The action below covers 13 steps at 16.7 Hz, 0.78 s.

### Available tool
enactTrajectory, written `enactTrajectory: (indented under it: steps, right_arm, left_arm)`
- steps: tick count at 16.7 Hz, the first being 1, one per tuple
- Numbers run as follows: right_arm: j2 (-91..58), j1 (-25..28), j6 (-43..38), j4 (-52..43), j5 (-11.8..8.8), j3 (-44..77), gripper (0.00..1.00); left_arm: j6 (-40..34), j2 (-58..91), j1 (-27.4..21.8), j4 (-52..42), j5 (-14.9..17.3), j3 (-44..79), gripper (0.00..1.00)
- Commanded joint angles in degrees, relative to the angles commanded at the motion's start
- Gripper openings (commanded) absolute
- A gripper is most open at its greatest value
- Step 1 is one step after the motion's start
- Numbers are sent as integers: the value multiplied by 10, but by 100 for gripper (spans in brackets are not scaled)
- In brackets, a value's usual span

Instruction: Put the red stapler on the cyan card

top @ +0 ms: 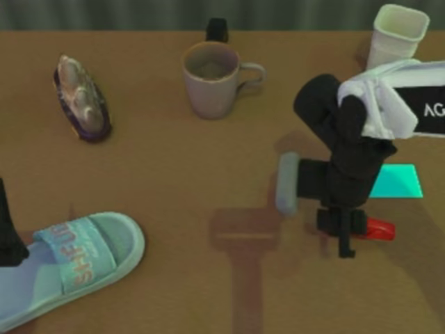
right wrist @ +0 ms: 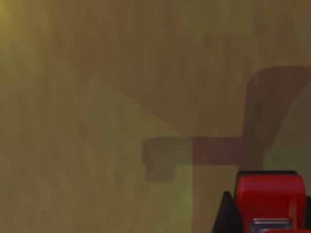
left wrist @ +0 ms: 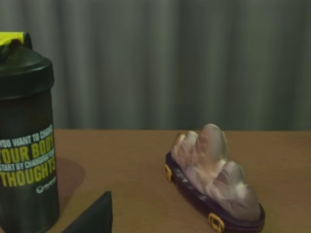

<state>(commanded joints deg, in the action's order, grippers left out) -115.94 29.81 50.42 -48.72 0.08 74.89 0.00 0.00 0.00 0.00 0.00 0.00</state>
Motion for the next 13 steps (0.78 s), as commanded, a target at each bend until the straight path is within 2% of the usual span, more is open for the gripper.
enactTrajectory:
  steps: [6, 13]
  right_arm:
    - [53, 2, 1, -148, 0, 86, 0]
    - [63, 0, 0, -165, 0, 98, 0]
  left_arm:
    - [0, 0, 0, 0, 0, 0, 100]
    - [0, 0, 0, 0, 0, 0, 100]
